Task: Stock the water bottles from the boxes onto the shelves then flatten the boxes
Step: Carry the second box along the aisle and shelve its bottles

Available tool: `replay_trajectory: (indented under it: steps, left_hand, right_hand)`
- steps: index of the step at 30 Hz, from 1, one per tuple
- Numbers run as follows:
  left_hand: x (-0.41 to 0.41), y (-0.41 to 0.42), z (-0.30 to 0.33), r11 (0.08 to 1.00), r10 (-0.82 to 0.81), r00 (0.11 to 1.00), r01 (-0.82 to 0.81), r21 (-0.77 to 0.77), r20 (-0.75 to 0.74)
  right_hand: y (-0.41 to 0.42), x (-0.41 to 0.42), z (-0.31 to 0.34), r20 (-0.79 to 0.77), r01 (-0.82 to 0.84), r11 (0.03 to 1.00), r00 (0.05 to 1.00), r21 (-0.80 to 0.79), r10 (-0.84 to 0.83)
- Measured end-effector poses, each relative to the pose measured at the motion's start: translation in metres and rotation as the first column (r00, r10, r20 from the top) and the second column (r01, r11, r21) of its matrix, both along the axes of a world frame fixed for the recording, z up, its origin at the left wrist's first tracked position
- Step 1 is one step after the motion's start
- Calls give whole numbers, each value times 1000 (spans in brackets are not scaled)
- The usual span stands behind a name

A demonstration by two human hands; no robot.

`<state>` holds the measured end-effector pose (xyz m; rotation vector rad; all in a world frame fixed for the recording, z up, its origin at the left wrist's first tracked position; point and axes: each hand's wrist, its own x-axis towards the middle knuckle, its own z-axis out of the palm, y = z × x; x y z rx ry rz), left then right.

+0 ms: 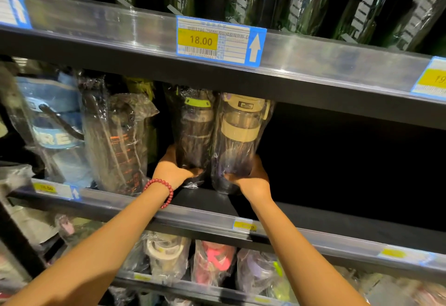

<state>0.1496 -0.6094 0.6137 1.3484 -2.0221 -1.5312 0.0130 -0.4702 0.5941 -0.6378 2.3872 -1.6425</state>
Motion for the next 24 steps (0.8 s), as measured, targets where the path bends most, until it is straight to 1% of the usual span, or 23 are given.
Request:
replay_trajectory:
  steps: [1,2,4,6,7,8,9,10,11,12,13,14,15,16,17,18,19,21,22,24]
  left_hand:
    - [-1,-1,0,999,-21,1000,22,-45,8]
    - [-5,-6,-8,999,-33,999,33,-19,4]
    - [4,-2,-8,998,-59,992,58,14,111]
    - [8,3,-1,994,-111,985,109,25,130]
    - [12,1,-4,984,-177,979,176,24,96]
    - [14,11,8,981,-191,971,194,-11,142]
    - [13,4,2,988,-156,982,152,41,111]
    - [12,4,4,993,-114,989,109,54,96]
    - [14,3,5,988,-108,991,99,121,73]
    - [15,1,7,975,-195,975,180,129,110]
    - [20,3,6,979,-196,976,189,81,91]
    - [18,-1,-1,983,-182,977,181,21,114]
    - [15,-2,-3,986,-168,981,165,38,98]
    - [11,2,0,985,-170,980,170,7,104]
    - [9,2,5,984,-163,983,168,-60,81]
    - [1,2,8,987,-124,992,126,-97,34]
    - [-1,3,12,977,-161,987,163,-139,20]
    - [0,8,21,942,-285,951,301,-148,120]
    - [1,9,20,944,-279,959,284,-171,53]
    - [5,8,20,938,-226,968,186,-292,-109]
  right_hand:
    - [-1,1,0,-1,5,1000,1000,-2,-5]
    - [-1,1,-1,-7,9,1000,1000,-8,-9]
    - [0,3,0,-2,7,1000,1000,-21,-7]
    - [3,4,2,9,0,1000,1000,-30,0]
    - [4,6,3,7,0,1000,1000,-21,0]
    - [6,6,4,2,0,1000,1000,-14,0]
    - [6,8,5,2,0,1000,1000,-4,0]
    - [6,8,6,2,-2,1000,1000,-8,2]
    - [5,9,6,5,0,1000,1000,-7,0]
    - [5,9,6,2,2,1000,1000,-7,-2]
    - [5,12,8,-1,3,1000,1000,0,-3]
    - [6,14,10,-5,3,1000,1000,2,-3]
    - [7,16,12,-8,4,1000,1000,8,-3]
    - [9,17,14,-13,5,1000,1000,13,-5]
    - [11,20,16,-13,11,1000,1000,27,-11]
    - [14,22,18,-22,18,999,1000,33,-17]
    - [16,25,19,-41,26,999,999,48,-24]
    - [24,30,22,-88,37,996,996,87,-29]
    - [29,33,22,-106,45,994,994,96,-35]
    - [40,40,23,-122,77,992,990,104,-64]
